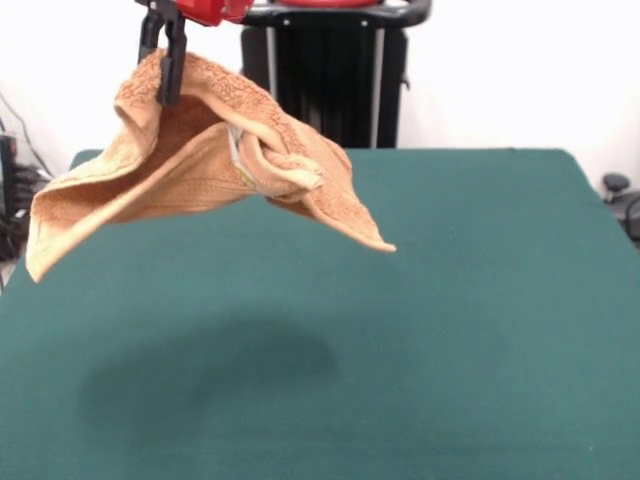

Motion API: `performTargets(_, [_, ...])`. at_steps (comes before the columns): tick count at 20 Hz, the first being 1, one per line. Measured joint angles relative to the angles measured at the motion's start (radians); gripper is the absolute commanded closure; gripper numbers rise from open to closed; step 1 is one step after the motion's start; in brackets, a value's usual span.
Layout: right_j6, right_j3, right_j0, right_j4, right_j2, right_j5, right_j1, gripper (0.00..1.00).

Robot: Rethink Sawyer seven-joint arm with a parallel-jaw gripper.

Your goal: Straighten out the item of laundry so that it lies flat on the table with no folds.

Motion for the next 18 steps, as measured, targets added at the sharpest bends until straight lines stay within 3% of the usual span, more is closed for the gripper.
performTargets(11, [0.019, -0.001, 0.055, 0.007, -0.016, -0.042, 0.075, 1.0])
performTargets(18, [0.071, -0.002, 0.1, 0.023, -0.016, -0.215, 0.208, 1.0])
